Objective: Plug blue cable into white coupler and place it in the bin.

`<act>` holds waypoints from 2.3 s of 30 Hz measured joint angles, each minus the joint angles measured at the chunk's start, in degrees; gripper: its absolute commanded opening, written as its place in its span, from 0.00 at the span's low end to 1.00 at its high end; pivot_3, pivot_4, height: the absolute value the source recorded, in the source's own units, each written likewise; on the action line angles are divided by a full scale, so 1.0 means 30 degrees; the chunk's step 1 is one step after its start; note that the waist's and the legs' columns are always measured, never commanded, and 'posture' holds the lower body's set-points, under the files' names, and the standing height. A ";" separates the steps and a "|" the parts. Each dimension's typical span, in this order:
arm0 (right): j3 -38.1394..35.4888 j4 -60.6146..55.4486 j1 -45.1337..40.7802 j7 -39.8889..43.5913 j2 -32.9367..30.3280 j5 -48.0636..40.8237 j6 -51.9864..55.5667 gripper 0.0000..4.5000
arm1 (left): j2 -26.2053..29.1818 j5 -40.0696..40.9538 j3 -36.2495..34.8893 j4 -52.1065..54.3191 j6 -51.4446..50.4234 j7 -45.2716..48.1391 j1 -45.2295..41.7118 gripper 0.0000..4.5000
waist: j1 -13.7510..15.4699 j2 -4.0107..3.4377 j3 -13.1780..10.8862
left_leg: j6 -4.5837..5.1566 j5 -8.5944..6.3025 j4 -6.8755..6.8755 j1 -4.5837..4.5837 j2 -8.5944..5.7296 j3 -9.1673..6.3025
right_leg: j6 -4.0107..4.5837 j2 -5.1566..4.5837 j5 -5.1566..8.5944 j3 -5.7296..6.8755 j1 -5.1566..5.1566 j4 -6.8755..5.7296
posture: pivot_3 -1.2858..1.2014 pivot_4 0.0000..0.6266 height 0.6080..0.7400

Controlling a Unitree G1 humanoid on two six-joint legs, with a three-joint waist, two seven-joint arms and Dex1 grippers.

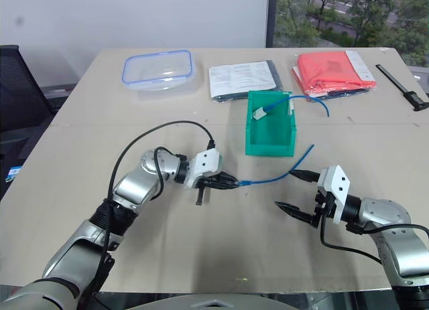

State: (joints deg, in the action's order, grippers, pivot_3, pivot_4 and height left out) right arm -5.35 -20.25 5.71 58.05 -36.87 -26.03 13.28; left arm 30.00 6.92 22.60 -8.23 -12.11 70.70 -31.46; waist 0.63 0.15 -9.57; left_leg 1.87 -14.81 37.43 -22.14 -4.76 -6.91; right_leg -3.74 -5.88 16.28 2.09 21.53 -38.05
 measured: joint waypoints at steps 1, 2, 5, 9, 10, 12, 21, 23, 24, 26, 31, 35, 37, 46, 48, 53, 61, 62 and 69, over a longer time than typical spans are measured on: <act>0.0000 -0.0002 0.0048 0.0035 -0.0022 -0.0144 0.0089 0.97 | 0.0033 0.0000 0.0000 0.0062 -0.0016 0.0124 0.0010 0.01 | 0.0001 0.0000 0.0000 | 0.0000 0.0000 0.0000 0.0000 0.0000 0.0000 | 0.0000 0.0000 0.0000 0.0000 0.0000 0.0000 | 0.52 0.24 1.00; -0.0009 -0.0016 0.0150 0.0068 -0.0066 -0.0360 0.0230 0.97 | 0.0035 0.0008 -0.0001 0.0077 -0.0029 0.0166 0.0011 0.01 | 0.0003 0.0000 0.0000 | 0.0000 0.0000 0.0000 -0.0001 0.0000 -0.0001 | 0.0000 0.0000 0.0000 0.0000 0.0000 0.0000 | 0.52 0.24 1.00; -0.0117 -0.0627 0.1192 0.0132 -0.0229 -0.2234 0.2074 0.97 | -0.0126 0.0407 -0.0207 0.0150 -0.0696 0.0142 0.0078 0.01 | 0.0028 0.0000 0.0000 | 0.0001 0.0000 0.0000 -0.0008 0.0003 -0.0011 | 0.0001 -0.0005 0.0000 0.0006 0.0002 0.0003 | 0.52 0.24 1.00; -0.0428 -0.1324 0.2501 -0.0083 -0.0172 -0.5468 0.5007 0.97 | -0.1079 0.2644 -0.1418 0.1302 -0.3926 -0.0085 0.0225 0.01 | 0.0014 0.0004 -0.0002 | 0.0005 -0.0001 0.0033 -0.0034 0.0003 -0.0014 | -0.0002 -0.0019 -0.0001 0.0006 0.0003 0.0002 | 0.52 0.24 1.00; -0.0498 -0.1348 0.2569 -0.0257 -0.0030 -0.5910 0.5352 0.97 | -0.1243 0.3315 -0.1614 0.1853 -0.4717 -0.0144 0.0231 0.01 | 0.0012 0.0006 -0.0001 | 0.0006 -0.0001 0.0039 -0.0033 0.0003 -0.0015 | -0.0004 -0.0026 -0.0003 0.0006 0.0001 0.0002 | 0.52 0.24 1.00; -0.0673 -0.1371 0.2546 -0.1002 0.0815 -0.7031 0.6076 0.97 | -0.1664 0.5049 -0.2186 0.3108 -0.6921 -0.0179 0.0278 0.01 | -0.0036 0.0005 0.0001 | 0.0006 0.0000 0.0041 -0.0024 0.0008 -0.0017 | -0.0007 -0.0040 -0.0005 0.0000 0.0002 -0.0012 | 0.52 0.24 1.00; -0.0829 -0.1423 0.0921 -0.4307 0.4324 -1.0370 0.7168 0.97 | -0.2105 0.9353 -0.3050 0.5412 -1.2416 -0.0818 0.0428 0.01 | -0.0314 0.0000 0.0004 | 0.0003 0.0002 0.0039 0.0000 0.0010 -0.0015 | -0.0004 -0.0028 -0.0006 -0.0015 0.0003 -0.0048 | 0.52 0.24 1.00; -0.0856 -0.1503 0.0559 -0.4908 0.4891 -1.1017 0.7174 0.91 | -0.2153 0.9756 -0.3245 0.5423 -1.2802 -0.1169 0.0417 0.00 | -0.0322 -0.0001 0.0004 | 0.0002 0.0002 0.0039 0.0000 0.0001 -0.0009 | -0.0004 -0.0009 -0.0006 -0.0019 0.0005 -0.0046 | 0.52 0.24 1.00; -0.0850 -0.1515 0.0485 -0.4969 0.4957 -1.1098 0.7174 0.84 | -0.2162 0.9764 -0.3243 0.5423 -1.2815 -0.1209 0.0409 0.00 | -0.0327 -0.0001 0.0004 | 0.0002 0.0002 0.0039 0.0000 0.0001 -0.0007 | -0.0004 -0.0008 -0.0006 -0.0022 0.0007 -0.0045 | 0.52 0.24 1.00; -0.0850 -0.1692 0.0482 -0.5087 0.5010 -1.1164 0.7164 0.64 | -0.2210 0.9777 -0.3243 0.5412 -1.2818 -0.1358 0.0383 0.00 | -0.0327 -0.0001 0.0004 | 0.0002 0.0002 0.0038 0.0000 0.0001 -0.0007 | -0.0004 -0.0007 -0.0006 -0.0021 0.0007 -0.0046 | 0.52 0.24 1.00; -0.0837 -0.2025 0.0493 -0.5192 0.5227 -1.1316 0.7153 0.19 | -0.2364 0.9897 -0.3241 0.5405 -1.2818 -0.1546 0.0273 0.00 | -0.0358 -0.0002 0.0004 | 0.0002 0.0002 0.0038 0.0001 0.0002 -0.0003 | -0.0004 -0.0007 -0.0006 -0.0030 0.0008 -0.0046 | 0.52 0.24 1.00; -0.0849 -0.2252 0.0602 -0.5044 0.5037 -1.1686 0.7181 0.01 | -0.2387 1.0062 -0.3241 0.5356 -1.2811 -0.1616 0.0274 0.00 | -0.0360 -0.0002 0.0004 | 0.0002 0.0002 0.0037 0.0001 0.0002 -0.0002 | -0.0004 -0.0007 -0.0006 -0.0032 0.0010 -0.0046 | 0.52 0.24 1.00; -0.0889 -0.2253 0.0616 -0.5043 0.4919 -1.1996 0.7230 0.01 | -0.2436 1.0192 -0.3244 0.5351 -1.2811 -0.1631 0.0273 0.00 | -0.0362 -0.0002 0.0004 | 0.0002 0.0001 0.0037 0.0002 0.0002 -0.0001 | -0.0003 -0.0007 -0.0006 -0.0032 0.0010 -0.0046 | 0.52 0.24 1.00; -0.1103 -0.2337 0.0328 -0.5634 0.4905 -1.3865 0.7988 0.00 | -0.2489 1.0259 -0.3436 0.5240 -1.2221 -0.1504 0.0024 0.41 | -0.0368 -0.0002 0.0004 | 0.0003 0.0002 0.0037 0.0002 0.0003 -0.0001 | -0.0003 -0.0013 -0.0006 -0.0036 0.0010 -0.0046 | 0.52 0.24 1.00; -0.1136 -0.2335 0.0063 -0.5754 0.4903 -1.4124 0.8006 0.00 | -0.2561 1.0018 -0.3448 0.5212 -1.1885 -0.1870 -0.0002 0.62 | -0.0370 -0.0002 0.0004 | 0.0003 0.0001 0.0037 0.0002 0.0003 0.0003 | -0.0003 -0.0017 -0.0006 -0.0040 0.0010 -0.0046 | 0.52 0.24 1.00; -0.2070 -0.1709 -0.1060 -0.5991 0.4438 -1.4637 0.8004 0.00 | -0.2003 0.9401 -0.4319 0.7935 -1.0983 -0.3836 0.0167 0.99 | -0.0396 0.0005 -0.0001 | 0.0002 0.0001 0.0029 -0.0020 0.0006 0.0002 | -0.0003 -0.0040 -0.0006 -0.0043 0.0024 -0.0032 | 0.52 0.24 1.00; -0.2998 0.0603 -0.2833 -0.5693 0.4094 -1.3868 0.7630 0.00 | -0.2260 0.7338 -1.0089 1.5924 -0.9451 -1.2270 0.5415 0.99 | -0.0503 -0.0010 0.0007 | 0.0002 0.0001 -0.0040 0.0039 0.0031 0.0079 | -0.0003 -0.0030 -0.0006 -0.0152 0.0017 -0.0011 | 0.52 0.24 1.00; -0.2934 0.0806 -0.3146 -0.5609 0.4146 -1.3652 0.7565 0.00 | -0.2363 0.6588 -1.0506 1.6745 -0.9162 -1.3261 0.6819 0.99 | -0.0544 -0.0009 0.0009 | 0.0004 0.0000 -0.0044 0.0037 0.0032 0.0094 | -0.0003 -0.0025 -0.0006 -0.0166 0.0019 -0.0001 | 0.52 0.24 1.00; -0.1633 0.1745 -0.4563 -0.4394 0.4355 -1.1938 0.7413 0.00 | -0.4574 0.0822 -1.1234 2.1230 -0.5840 -1.8491 1.7043 0.99 | 0.0169 0.0018 0.0018 | 0.0061 -0.0038 -0.0033 0.0028 0.0019 0.0109 | 0.0003 -0.0047 -0.0008 -0.0199 0.0017 0.0025 | 0.52 0.24 1.00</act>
State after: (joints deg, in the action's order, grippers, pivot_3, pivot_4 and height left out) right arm -10.25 -15.01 -7.98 44.86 -23.80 -61.85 35.52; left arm 16.27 9.38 -11.10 55.46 -29.63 15.23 19.67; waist 1.14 0.21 -9.52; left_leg 2.06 -14.93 37.33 -22.05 -4.70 -6.58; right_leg -3.73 -6.02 16.26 1.50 21.58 -37.98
